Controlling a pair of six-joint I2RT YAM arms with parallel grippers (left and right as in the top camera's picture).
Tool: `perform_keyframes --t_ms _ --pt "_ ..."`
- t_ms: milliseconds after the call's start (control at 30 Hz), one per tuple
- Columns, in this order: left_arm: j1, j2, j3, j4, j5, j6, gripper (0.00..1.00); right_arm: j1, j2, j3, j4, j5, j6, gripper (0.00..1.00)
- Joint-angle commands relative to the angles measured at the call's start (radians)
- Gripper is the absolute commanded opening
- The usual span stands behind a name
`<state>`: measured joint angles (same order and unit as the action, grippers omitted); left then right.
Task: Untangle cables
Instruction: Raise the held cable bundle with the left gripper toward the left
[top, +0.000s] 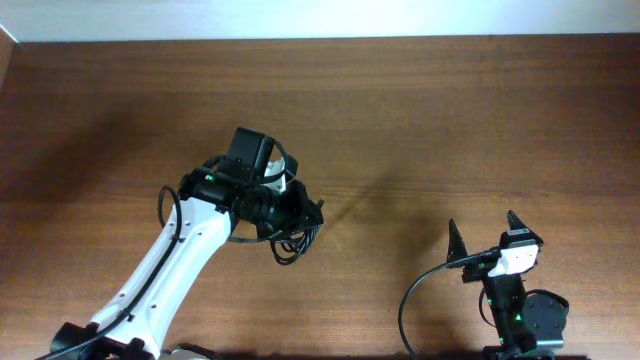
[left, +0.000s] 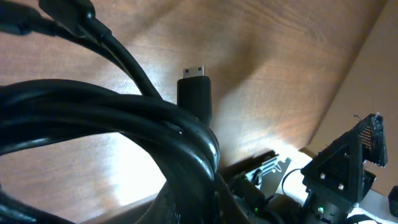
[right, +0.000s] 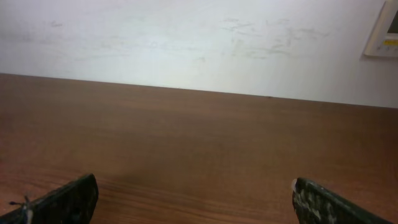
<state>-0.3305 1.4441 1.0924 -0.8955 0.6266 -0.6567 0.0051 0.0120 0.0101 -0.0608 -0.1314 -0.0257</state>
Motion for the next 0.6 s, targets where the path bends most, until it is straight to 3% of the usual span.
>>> perform_keyframes --t_ms 0,133,233,367,567 --pt "0.003 -0.024 0.018 -0.005 0.068 -0.01 0.0 -0.006 -0.006 -0.005 -0.006 0.005 0.004 0.99" --pt "0.02 -0.024 0.018 -0.008 0.074 -0.106 0.0 -0.006 -0.006 -0.005 -0.006 0.005 0.004 0.99" --pt "0.095 -0.024 0.018 -0.007 0.204 -0.159 0.0 -0.006 -0.006 -0.005 -0.006 0.005 0.004 0.99" --pt "0.188 -0.024 0.018 -0.011 0.224 -0.163 0.0 -0.006 -0.006 -0.005 -0.006 0.005 0.004 0.99" --pt "0.213 -0.024 0.018 -0.016 0.249 -0.165 0.0 -0.006 -0.006 -0.005 -0.006 0.005 0.004 0.99"
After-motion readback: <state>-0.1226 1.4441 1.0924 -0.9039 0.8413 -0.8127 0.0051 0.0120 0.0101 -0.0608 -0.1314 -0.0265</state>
